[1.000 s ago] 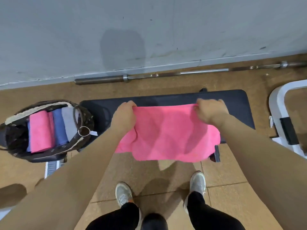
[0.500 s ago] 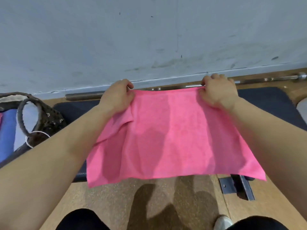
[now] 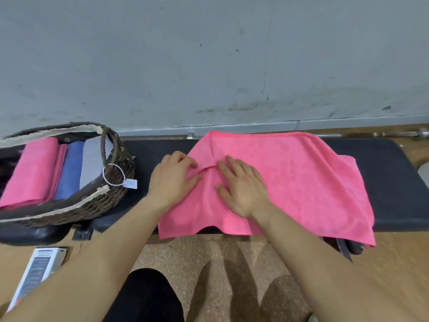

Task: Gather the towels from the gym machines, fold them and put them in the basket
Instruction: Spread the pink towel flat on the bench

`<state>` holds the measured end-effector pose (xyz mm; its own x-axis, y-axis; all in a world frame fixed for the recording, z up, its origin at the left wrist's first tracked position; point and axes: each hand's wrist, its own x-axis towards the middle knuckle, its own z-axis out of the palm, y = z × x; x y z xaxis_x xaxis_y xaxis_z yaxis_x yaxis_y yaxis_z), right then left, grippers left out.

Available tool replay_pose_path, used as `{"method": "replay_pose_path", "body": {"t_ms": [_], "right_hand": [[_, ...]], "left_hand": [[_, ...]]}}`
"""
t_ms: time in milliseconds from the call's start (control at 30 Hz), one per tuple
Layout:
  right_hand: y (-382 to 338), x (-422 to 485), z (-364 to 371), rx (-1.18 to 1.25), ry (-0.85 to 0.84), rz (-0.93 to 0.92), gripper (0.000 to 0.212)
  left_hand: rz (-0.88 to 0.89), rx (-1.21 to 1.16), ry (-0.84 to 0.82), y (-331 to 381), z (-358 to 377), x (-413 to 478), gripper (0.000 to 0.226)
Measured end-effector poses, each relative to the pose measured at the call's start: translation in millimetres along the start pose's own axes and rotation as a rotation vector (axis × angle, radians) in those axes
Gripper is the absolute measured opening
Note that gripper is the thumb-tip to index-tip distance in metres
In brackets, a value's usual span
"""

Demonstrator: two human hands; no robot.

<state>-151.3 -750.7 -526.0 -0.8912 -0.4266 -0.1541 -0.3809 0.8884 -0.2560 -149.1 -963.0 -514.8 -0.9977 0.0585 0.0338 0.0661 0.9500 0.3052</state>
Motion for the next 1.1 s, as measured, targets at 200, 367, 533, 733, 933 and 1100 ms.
{"method": "replay_pose_path", "body": {"t_ms": [200,367,533,733,933,1100], "right_hand": [[-7,0,14,-0.058,0.006,0.034,0.067],[-8,0,15,-0.069,0.034,0.035,0.069],[-8,1,15,-0.075,0.041,0.036,0.070],[-7,1,15,-0.076,0.040,0.034,0.070],[-7,-7,13,-0.105,-0.054,-0.028,0.070],[-27,-2,-10,-0.085,-0.032,-0.073,0.073]], "left_hand": [[-0.272,-0.048,0.115,-7,-33,38,0.019],[-0.381,0.199,0.086,-19,-41,63,0.023],[-0.455,-0.014,0.229,-7,-23,56,0.044],[-0.306,-0.283,0.362,14,17,-34,0.053],[-0.170,0.092,-0.015,-13,27,-78,0.072],[-0.198,0.204,0.002,-9,1,-83,0.058]]}}
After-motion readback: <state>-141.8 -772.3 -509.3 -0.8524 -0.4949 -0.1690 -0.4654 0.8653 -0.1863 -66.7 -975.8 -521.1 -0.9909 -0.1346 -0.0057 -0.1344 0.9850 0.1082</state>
